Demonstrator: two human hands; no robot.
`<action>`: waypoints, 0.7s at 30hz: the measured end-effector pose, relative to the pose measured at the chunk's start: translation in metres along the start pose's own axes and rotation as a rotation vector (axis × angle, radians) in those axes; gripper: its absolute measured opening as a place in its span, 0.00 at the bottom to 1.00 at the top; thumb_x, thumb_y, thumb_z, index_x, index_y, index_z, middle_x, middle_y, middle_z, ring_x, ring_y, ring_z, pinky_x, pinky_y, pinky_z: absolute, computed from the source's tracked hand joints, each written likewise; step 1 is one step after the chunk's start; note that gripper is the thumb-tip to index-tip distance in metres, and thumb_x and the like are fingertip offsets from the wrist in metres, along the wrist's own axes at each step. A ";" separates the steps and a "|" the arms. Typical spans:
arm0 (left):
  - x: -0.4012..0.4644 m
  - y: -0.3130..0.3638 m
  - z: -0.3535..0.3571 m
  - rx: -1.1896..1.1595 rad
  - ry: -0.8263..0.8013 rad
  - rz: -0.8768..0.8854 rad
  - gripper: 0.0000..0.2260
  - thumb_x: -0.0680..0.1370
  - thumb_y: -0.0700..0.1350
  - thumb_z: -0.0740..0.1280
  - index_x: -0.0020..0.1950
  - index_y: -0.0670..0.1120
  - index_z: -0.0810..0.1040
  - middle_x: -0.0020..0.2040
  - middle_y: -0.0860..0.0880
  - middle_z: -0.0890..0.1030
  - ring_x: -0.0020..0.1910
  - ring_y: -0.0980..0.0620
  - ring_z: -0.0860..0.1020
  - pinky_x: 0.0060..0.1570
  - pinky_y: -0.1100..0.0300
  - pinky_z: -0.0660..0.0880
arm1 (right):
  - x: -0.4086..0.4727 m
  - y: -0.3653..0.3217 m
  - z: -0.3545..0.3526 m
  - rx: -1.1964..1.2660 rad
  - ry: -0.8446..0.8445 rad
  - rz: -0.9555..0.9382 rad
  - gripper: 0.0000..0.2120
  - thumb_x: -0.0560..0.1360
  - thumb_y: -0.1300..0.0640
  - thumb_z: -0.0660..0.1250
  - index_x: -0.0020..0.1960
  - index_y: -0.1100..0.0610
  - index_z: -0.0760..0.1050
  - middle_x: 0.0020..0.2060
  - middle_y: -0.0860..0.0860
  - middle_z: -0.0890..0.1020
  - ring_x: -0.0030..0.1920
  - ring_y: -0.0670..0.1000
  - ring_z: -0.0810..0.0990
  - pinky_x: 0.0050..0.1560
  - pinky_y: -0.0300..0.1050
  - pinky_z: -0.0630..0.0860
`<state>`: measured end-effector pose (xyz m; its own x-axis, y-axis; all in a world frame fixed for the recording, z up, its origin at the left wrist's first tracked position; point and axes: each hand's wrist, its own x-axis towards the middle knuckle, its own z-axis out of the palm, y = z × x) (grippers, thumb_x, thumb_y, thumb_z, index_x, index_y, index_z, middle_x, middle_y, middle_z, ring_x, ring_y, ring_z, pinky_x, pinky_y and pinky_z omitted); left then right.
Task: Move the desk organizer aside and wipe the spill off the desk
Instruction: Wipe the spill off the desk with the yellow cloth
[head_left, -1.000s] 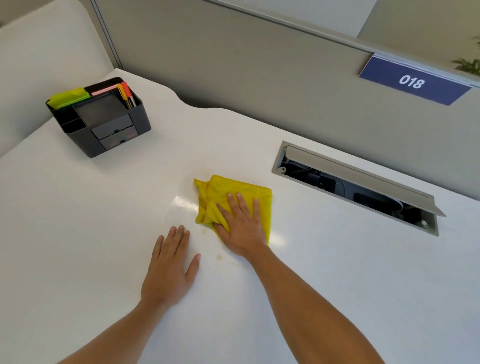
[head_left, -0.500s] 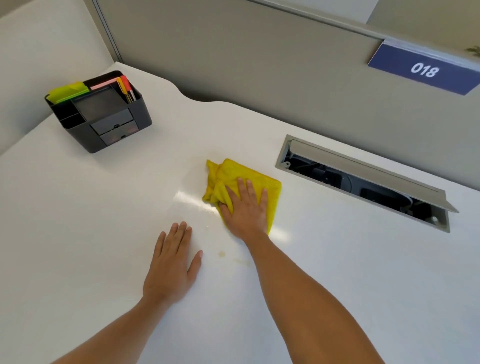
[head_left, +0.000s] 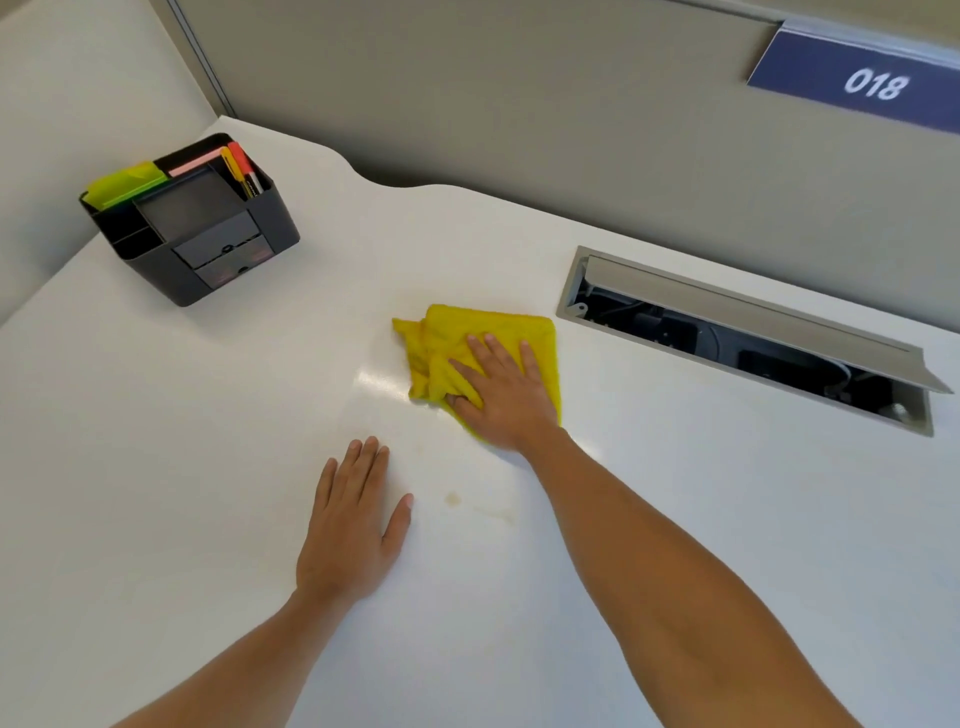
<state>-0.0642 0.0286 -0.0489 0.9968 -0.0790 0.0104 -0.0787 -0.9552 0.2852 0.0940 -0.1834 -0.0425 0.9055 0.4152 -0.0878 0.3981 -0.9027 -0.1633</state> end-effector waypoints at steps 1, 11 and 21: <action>0.000 0.000 0.000 0.000 -0.002 -0.001 0.30 0.80 0.58 0.52 0.76 0.41 0.63 0.77 0.44 0.64 0.77 0.47 0.57 0.76 0.48 0.51 | 0.003 0.008 -0.002 -0.002 0.012 0.085 0.30 0.78 0.33 0.44 0.77 0.41 0.55 0.80 0.48 0.51 0.79 0.51 0.44 0.74 0.62 0.34; -0.001 -0.001 -0.001 -0.018 -0.005 -0.006 0.30 0.81 0.58 0.51 0.76 0.41 0.62 0.77 0.45 0.63 0.78 0.49 0.55 0.76 0.50 0.49 | -0.024 0.067 -0.013 0.027 0.077 0.423 0.29 0.79 0.35 0.47 0.77 0.44 0.57 0.80 0.49 0.53 0.79 0.52 0.46 0.76 0.62 0.38; -0.002 -0.003 0.001 -0.021 -0.011 -0.008 0.30 0.80 0.59 0.50 0.76 0.41 0.61 0.77 0.46 0.62 0.78 0.51 0.54 0.77 0.52 0.47 | -0.135 0.145 -0.018 0.060 0.125 0.781 0.30 0.80 0.37 0.49 0.78 0.49 0.57 0.79 0.51 0.55 0.79 0.52 0.47 0.76 0.62 0.40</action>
<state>-0.0663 0.0311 -0.0503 0.9972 -0.0745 -0.0025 -0.0701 -0.9495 0.3057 0.0322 -0.3722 -0.0370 0.9306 -0.3551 -0.0882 -0.3649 -0.9184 -0.1530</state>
